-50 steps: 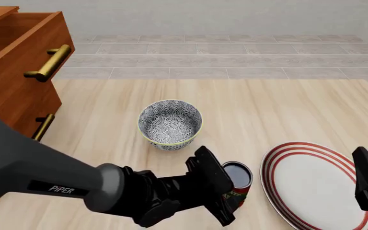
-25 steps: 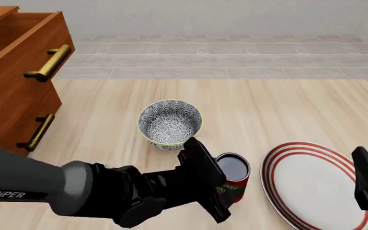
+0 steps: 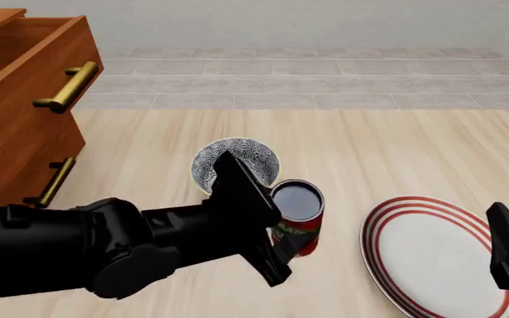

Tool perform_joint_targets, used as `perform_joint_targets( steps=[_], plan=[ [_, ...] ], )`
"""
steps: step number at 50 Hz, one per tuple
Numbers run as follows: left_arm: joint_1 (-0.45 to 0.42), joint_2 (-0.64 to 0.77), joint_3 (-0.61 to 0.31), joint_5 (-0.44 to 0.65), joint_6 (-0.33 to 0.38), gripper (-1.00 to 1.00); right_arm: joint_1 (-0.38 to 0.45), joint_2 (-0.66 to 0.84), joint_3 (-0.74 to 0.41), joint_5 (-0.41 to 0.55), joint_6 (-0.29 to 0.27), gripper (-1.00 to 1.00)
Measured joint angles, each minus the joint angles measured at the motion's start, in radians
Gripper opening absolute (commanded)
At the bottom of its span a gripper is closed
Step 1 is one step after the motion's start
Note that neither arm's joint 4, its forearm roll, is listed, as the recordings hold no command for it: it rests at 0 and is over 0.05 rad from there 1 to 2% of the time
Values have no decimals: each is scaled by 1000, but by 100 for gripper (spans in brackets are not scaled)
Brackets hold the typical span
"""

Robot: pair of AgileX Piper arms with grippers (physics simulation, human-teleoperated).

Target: Put the ketchup in the top drawer of the cabinet.

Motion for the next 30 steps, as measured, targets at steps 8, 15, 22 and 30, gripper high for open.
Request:
perform_joint_targets(
  steps=[8, 15, 22, 30],
  plan=[
    [17, -128, 1, 104, -2, -100, -3, 3, 0, -2, 3, 100],
    [45, -245, 9, 190, 9, -100, -4, 4, 0, -2, 5, 100],
    [75, -368, -10, 299, 18, -100, -4, 2, 0, -1, 6, 100],
    [124, -496, -41, 431, 25, -100, -3, -2, 0, 1, 6, 100]
  ],
)
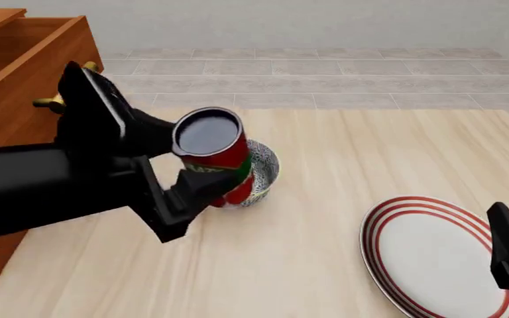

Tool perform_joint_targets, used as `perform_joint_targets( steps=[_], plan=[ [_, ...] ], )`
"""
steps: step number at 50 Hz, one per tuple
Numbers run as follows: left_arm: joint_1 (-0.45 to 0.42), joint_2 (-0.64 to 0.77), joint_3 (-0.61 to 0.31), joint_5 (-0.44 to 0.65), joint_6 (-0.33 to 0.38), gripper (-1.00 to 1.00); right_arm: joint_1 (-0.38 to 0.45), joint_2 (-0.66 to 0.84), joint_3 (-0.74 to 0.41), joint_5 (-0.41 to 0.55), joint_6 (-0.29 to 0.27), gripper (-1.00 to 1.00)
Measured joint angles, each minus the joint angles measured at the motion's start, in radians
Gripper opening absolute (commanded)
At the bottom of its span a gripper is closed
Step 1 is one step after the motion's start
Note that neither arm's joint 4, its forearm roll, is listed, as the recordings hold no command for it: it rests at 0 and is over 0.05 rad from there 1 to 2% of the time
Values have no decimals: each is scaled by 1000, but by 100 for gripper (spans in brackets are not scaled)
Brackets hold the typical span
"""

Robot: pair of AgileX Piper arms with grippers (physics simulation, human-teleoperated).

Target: Put the ketchup in the top drawer of the cabinet.

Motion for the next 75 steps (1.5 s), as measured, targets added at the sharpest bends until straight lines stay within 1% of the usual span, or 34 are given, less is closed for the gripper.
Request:
perform_joint_targets(
  steps=[7, 14, 19, 23, 26, 36, 40, 50, 59, 63, 75],
  plan=[
    [37, -90, -49, 121, 16, -100, 0, 0, 0, 0, -1, 100],
    [74, -145, -118, 251, 34, -100, -5, -1, 0, 1, -7, 100],
    [105, -170, -172, 339, 24, -100, -7, 1, 0, 0, -25, 100],
    [135, -191, -207, 401, 26, -100, -7, 3, 0, -1, -29, 100],
    [156, -202, -237, 444, 25, -100, -11, 0, 0, 0, -18, 100],
    [226, -224, -351, 583, 21, -100, -12, 2, 0, -1, -16, 100],
    [265, -232, -384, 625, 12, -100, -10, 2, 0, 0, -17, 100],
    [378, -259, -451, 707, 16, -100, -8, 2, 0, -1, -18, 100],
    [449, -273, -521, 780, 50, -100, -5, 9, 0, -4, -19, 100],
    [478, -277, -547, 805, 62, -100, -4, 15, 0, -8, -32, 100],
    [548, -281, -604, 860, 74, -100, 3, 26, 0, -14, -50, 100]
  ],
)
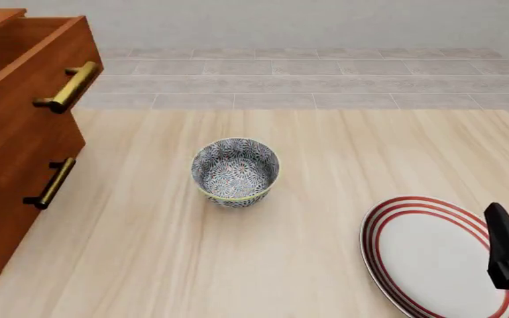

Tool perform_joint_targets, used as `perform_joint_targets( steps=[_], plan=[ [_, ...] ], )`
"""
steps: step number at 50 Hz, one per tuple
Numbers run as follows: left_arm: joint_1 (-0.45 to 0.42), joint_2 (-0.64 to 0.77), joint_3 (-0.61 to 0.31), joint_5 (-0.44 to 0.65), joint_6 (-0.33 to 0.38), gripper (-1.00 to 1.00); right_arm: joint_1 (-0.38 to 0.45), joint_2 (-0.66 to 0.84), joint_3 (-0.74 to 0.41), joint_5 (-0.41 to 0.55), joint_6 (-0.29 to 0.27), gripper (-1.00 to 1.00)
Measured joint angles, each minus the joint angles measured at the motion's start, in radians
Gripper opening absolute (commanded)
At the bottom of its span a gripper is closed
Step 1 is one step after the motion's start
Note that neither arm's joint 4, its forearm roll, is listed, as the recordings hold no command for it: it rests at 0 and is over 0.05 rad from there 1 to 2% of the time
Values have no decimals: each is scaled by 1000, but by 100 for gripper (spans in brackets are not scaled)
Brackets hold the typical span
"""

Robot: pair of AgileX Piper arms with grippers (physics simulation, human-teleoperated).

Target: Put the ketchup in the top drawer of the cabinet.

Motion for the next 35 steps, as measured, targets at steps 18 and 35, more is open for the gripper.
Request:
perform_joint_targets(
  steps=[18, 35],
  plan=[
    [66, 8, -73, 55, 18, -100, 3, 11, 0, -6, -3, 100],
    [159, 31, -62, 49, 16, -100, 0, 22, 0, -12, 4, 100]
  ],
)
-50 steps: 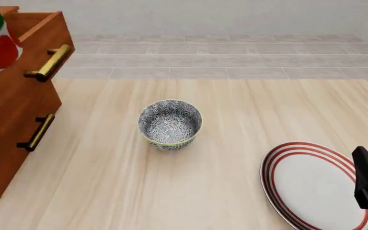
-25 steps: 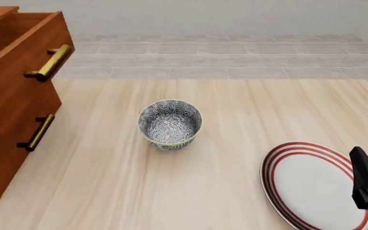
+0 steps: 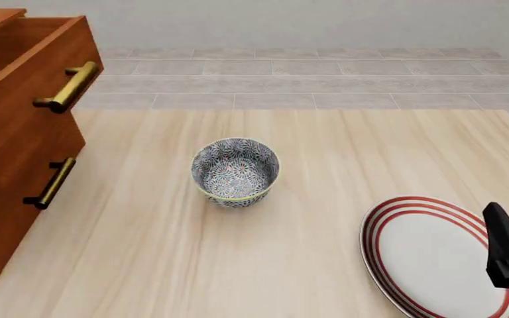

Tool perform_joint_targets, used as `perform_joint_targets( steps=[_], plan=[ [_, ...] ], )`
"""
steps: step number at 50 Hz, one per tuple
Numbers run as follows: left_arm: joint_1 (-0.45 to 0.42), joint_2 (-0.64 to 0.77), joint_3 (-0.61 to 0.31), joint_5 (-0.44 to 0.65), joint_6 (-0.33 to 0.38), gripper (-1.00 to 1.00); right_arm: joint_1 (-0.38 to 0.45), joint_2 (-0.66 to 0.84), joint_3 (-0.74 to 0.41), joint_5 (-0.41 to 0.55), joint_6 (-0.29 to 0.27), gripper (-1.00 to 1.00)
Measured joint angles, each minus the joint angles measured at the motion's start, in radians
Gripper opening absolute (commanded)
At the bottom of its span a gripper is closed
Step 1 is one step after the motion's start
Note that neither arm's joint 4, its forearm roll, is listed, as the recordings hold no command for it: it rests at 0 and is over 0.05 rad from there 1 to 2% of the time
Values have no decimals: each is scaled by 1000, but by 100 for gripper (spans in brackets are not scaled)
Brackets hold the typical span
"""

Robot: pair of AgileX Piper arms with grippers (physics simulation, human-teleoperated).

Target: Put the ketchup in the top drawer of the cabinet.

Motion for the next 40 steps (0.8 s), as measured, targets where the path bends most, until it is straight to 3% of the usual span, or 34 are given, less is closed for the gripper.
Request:
perform_joint_targets(
  steps=[40],
  plan=[
    [212, 104, 72, -88, 47, -100, -3, 32, 0, -17, 3, 100]
  ],
)
